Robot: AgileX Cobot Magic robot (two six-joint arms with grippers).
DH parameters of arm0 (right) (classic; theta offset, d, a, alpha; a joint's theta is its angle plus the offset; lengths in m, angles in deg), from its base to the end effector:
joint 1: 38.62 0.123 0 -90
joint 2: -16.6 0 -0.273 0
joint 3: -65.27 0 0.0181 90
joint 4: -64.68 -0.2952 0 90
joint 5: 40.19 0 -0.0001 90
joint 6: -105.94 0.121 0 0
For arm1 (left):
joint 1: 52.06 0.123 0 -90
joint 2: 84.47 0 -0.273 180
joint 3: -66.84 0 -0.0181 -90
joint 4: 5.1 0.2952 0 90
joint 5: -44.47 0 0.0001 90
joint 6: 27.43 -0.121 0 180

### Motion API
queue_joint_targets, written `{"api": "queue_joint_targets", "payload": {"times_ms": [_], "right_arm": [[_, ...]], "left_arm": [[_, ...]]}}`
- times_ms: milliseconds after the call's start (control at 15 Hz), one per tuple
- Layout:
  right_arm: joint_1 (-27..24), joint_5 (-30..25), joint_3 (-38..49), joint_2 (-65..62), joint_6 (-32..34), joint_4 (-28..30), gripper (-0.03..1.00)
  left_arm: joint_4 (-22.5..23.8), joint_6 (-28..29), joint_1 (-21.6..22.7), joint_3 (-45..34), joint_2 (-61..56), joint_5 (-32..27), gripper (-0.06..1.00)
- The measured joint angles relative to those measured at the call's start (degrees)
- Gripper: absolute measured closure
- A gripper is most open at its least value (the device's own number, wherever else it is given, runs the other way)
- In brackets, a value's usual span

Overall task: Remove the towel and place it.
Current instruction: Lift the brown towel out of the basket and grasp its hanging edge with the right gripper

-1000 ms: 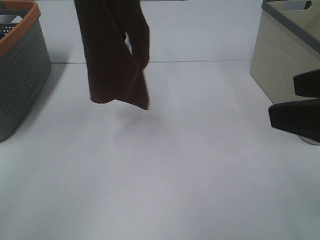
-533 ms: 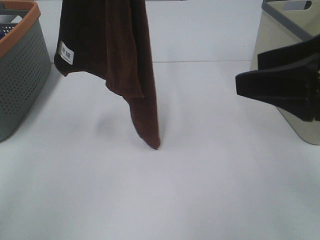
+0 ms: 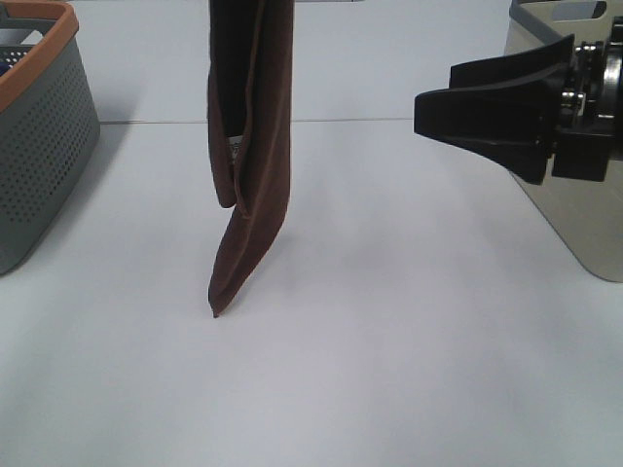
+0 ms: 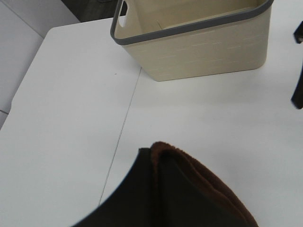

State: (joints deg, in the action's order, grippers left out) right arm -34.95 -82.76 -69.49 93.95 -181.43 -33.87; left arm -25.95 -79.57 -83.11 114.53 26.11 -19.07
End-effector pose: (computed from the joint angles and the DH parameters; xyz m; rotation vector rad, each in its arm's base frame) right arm 0.2745 0.0988 0.2079 -0.6204 1.8502 0.7043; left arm 0.3610 -0.2623 0.4636 1.4309 1.6082 -0.2373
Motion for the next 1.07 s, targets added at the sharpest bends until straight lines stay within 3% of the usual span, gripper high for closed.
{"api": "queue_joint_targets", "payload": {"times_ms": [133, 467, 733, 867, 1067], "right_arm": [[0.00, -2.81, -2.58, 5.96, -0.40, -0.34, 0.34], [0.00, -9.91, -3.44, 10.89, -0.40, -0.40, 0.34], [0.17, -10.37, -5.16, 11.06, -0.40, -0.57, 0.35], [3.90, -4.41, -7.10, 11.17, -0.69, -0.52, 0.36], [12.20, 10.83, -10.83, 12.78, -1.66, -0.52, 0.36]], "left_arm": [[0.46, -0.17, -1.89, 0.00, 1.32, 2.18, 0.94], [0.57, 1.15, -1.89, 0.00, 2.64, 7.28, 0.94], [1.43, 1.26, -1.89, 0.00, 3.44, 9.80, 0.94], [1.49, 1.32, -1.89, 0.00, 4.18, 10.60, 0.94], [2.01, 1.32, -1.89, 0.00, 4.70, 11.40, 0.94]]}}
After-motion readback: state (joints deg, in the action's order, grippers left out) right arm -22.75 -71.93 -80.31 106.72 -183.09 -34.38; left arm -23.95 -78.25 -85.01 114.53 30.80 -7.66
